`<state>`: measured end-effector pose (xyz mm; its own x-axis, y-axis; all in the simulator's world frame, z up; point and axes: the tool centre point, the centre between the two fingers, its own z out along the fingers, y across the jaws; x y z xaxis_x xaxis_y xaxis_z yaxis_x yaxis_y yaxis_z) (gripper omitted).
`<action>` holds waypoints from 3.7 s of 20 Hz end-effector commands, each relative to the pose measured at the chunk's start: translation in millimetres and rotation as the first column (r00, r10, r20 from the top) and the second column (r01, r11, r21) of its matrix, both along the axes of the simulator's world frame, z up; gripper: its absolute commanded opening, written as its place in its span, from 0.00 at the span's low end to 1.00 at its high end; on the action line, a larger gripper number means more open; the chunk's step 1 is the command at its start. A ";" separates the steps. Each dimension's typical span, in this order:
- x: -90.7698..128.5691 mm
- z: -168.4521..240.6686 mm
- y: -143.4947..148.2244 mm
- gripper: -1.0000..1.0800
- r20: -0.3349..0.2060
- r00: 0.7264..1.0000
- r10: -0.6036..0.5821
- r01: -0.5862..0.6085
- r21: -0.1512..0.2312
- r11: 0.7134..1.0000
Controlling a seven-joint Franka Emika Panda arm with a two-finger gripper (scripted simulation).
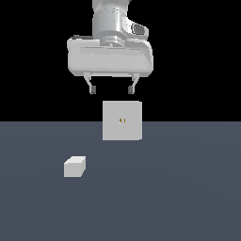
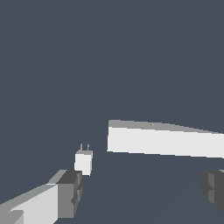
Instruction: Plug the charger into the wall socket.
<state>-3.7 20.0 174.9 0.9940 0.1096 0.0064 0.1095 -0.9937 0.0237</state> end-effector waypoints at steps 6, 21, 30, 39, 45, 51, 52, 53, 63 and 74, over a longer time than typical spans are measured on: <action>-1.7 -1.8 1.1 0.96 0.007 1.000 -0.001 0.001 0.001 1.000; -24.9 -30.1 18.7 0.96 0.111 0.994 -0.014 0.012 0.019 1.000; -42.8 -58.2 35.8 0.96 0.205 0.978 -0.027 0.020 0.036 0.999; -56.0 -87.2 52.9 0.96 0.293 0.955 -0.041 0.027 0.053 0.998; -60.4 -101.7 60.8 0.96 0.335 0.941 -0.047 0.029 0.058 0.998; -62.1 -110.3 65.4 0.96 0.359 0.932 -0.051 0.032 0.061 0.998; -62.2 -111.2 65.8 0.96 0.361 0.931 -0.052 0.032 0.061 0.998; -62.3 -111.8 66.2 0.96 0.362 0.931 -0.052 0.032 0.061 0.998; -62.7 -121.1 66.7 0.96 0.362 0.931 -0.052 0.032 0.062 0.998; -63.0 -159.6 66.7 0.96 0.363 0.930 -0.053 0.033 0.062 0.998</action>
<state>-67.1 86.6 19.0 0.9262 0.0564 0.3727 0.0607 -0.9982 0.0002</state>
